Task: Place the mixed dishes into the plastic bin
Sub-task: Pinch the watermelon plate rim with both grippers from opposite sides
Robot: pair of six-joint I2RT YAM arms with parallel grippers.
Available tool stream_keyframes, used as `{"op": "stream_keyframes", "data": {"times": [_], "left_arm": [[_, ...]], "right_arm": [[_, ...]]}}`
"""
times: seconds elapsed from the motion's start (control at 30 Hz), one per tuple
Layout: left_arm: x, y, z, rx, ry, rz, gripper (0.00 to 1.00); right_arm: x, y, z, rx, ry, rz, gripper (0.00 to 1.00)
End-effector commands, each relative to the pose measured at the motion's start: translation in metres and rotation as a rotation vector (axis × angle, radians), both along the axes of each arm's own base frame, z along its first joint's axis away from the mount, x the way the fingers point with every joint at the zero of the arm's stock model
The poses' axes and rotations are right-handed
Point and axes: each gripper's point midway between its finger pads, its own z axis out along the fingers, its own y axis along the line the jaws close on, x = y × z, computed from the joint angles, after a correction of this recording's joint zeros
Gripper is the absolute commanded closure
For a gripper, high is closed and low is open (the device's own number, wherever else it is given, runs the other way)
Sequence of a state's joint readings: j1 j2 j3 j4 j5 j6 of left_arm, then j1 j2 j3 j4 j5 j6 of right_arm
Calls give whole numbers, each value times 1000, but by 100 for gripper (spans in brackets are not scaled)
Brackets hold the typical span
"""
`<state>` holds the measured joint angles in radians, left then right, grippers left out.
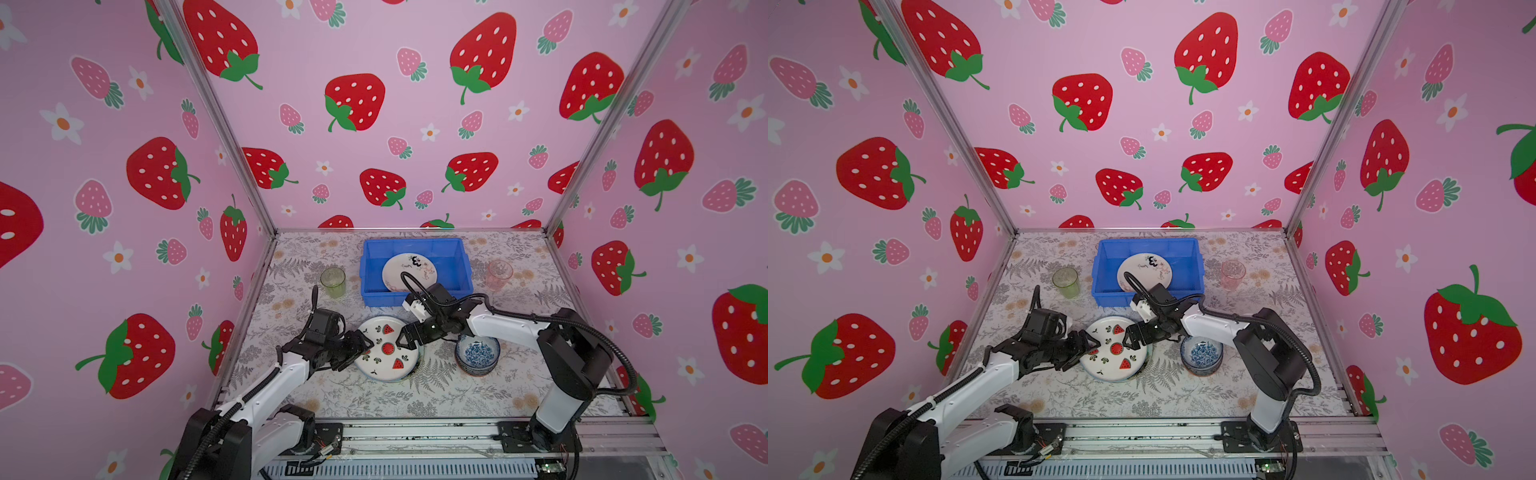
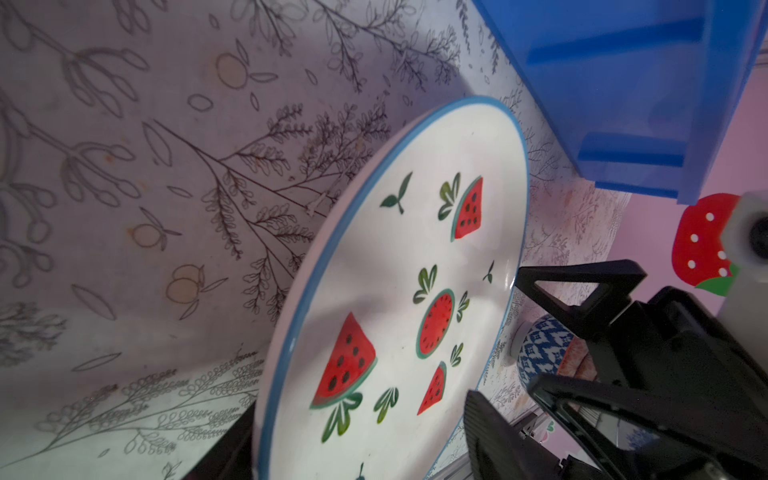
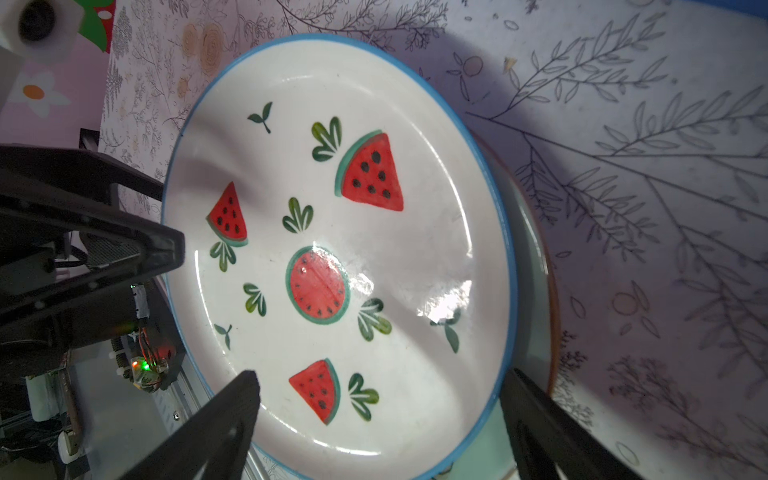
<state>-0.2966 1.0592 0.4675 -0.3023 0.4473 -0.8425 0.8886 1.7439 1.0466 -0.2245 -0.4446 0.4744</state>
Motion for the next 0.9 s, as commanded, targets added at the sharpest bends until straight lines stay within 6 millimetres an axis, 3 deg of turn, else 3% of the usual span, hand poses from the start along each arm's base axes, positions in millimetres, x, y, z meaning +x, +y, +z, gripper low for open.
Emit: {"op": "stream_keyframes", "data": {"times": [0.0,0.87], "left_arm": [[7,-9,17,-54,-50,-11,33],[18,-6,50,-102,-146,33,80]], "right_arm": [[-14,16,2,34,39,54,7],[-10,19,9,32,20,61,7]]}}
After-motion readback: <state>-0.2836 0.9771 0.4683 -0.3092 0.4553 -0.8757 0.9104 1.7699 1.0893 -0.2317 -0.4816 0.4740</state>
